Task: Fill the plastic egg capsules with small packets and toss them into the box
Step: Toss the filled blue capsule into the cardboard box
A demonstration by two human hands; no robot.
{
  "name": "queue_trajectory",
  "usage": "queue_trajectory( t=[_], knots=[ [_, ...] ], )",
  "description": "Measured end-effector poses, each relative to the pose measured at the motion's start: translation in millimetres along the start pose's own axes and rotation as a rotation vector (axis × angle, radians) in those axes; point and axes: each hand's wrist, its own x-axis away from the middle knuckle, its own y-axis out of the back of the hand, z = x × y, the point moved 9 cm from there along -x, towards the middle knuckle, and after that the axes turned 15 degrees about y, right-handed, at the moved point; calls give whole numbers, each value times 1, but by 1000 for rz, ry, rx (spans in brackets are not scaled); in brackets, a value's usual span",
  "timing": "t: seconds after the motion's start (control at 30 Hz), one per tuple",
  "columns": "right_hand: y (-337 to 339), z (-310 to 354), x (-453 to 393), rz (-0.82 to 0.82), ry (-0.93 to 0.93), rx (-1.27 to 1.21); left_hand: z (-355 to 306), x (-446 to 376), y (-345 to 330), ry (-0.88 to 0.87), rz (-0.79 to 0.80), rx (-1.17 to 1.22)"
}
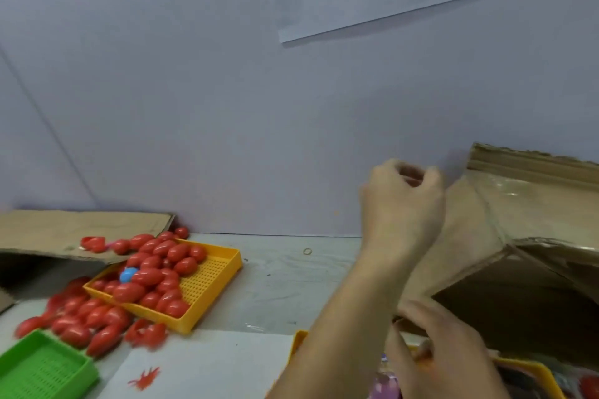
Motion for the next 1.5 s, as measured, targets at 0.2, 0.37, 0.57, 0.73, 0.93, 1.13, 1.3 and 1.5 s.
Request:
queue_trajectory(
  t=[0.2, 0.37, 0.57, 0.73, 0.93, 1.13, 1.3, 1.5],
  knots=[
    [1, -13, 2, -181, -1, -134, 104, -38, 138, 142, -289, -338],
    [3, -21, 2, -228, -22, -68, 142, -65, 233, 105, -583, -984],
    [6, -23, 2, -266, -31, -69, 171, -109, 259, 325, -458, -1460],
    [13, -28, 5, -293, -47, -61, 174, -123, 255, 367, -472, -1673],
    [5, -25, 8, -139, -72, -128, 162, -112, 247, 346, -454, -1693],
    [-3, -18, 12, 99, -66, -69, 114, -70, 211, 170, -515, -1557],
    [-11, -17, 16, 249, -50, -14, 82, -24, 152, 110, -320, -889],
    [-19, -16, 15, 334, -99, 57, 94, 31, 78, 352, 109, 377]
  ],
)
